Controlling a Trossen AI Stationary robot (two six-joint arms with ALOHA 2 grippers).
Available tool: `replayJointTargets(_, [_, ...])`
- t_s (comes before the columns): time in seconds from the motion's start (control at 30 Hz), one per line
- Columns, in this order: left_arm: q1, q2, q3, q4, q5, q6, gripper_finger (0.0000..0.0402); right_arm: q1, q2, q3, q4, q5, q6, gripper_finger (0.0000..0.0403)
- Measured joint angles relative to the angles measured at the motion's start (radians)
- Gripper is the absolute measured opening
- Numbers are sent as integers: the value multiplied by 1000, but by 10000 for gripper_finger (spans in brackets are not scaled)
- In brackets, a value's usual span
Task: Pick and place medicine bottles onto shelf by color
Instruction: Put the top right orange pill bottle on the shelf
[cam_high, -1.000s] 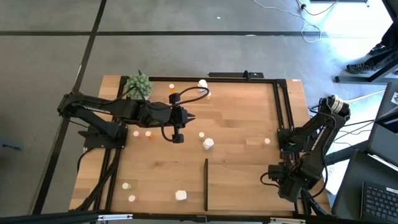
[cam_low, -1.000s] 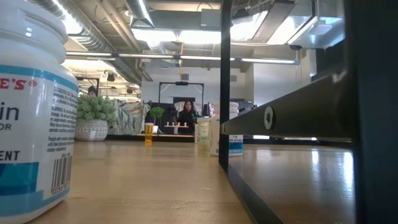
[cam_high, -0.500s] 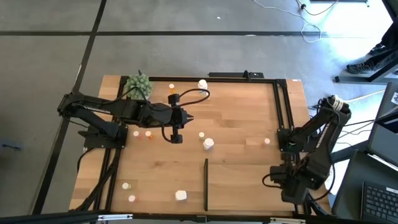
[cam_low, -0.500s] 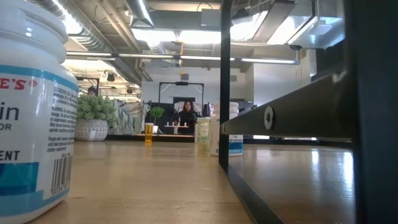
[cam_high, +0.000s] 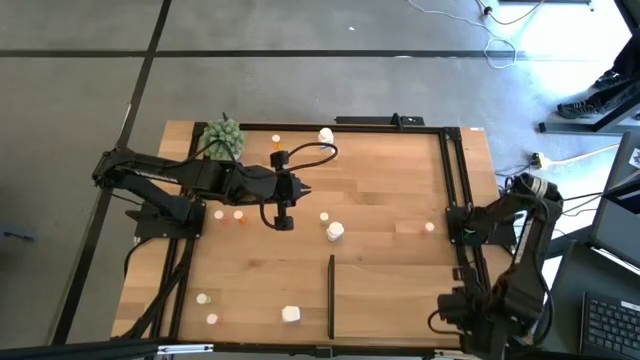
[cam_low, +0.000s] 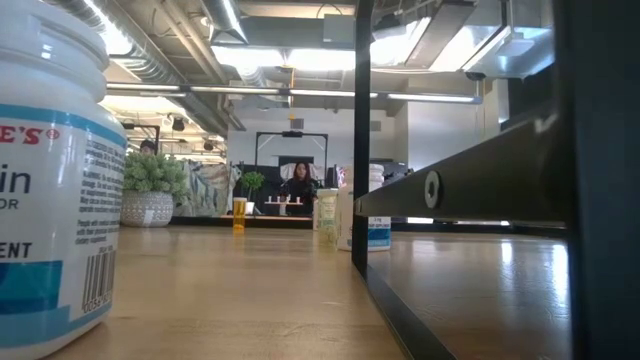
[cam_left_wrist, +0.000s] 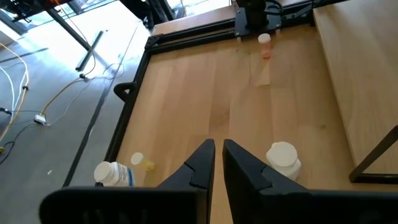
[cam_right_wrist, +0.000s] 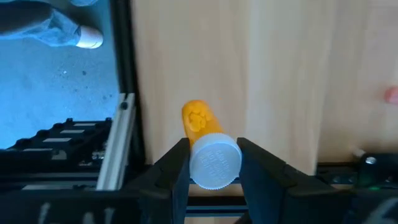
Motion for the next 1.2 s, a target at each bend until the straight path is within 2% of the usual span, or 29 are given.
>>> replayJointTargets(0.17, [0,0,0,0,0,0,27,35,50,9,41,-3,28,122])
replayJointTargets(0.5, [-1,0,0,0,8,26,28,37,178,6,59,-80,6,122])
replayJointTargets(0.9, [-4,0,0,1,17,26,27,33,199,6,60,-64,-26,122])
replayJointTargets(0.97, [-7,0,0,5,70,36,28,33,201,6,61,-61,-30,122])
replayJointTargets(1.1, [-17,0,0,32,261,50,27,33,201,6,62,-62,-30,122])
replayJointTargets(1.2, [-24,0,0,32,363,39,27,33,201,6,76,-61,-30,122])
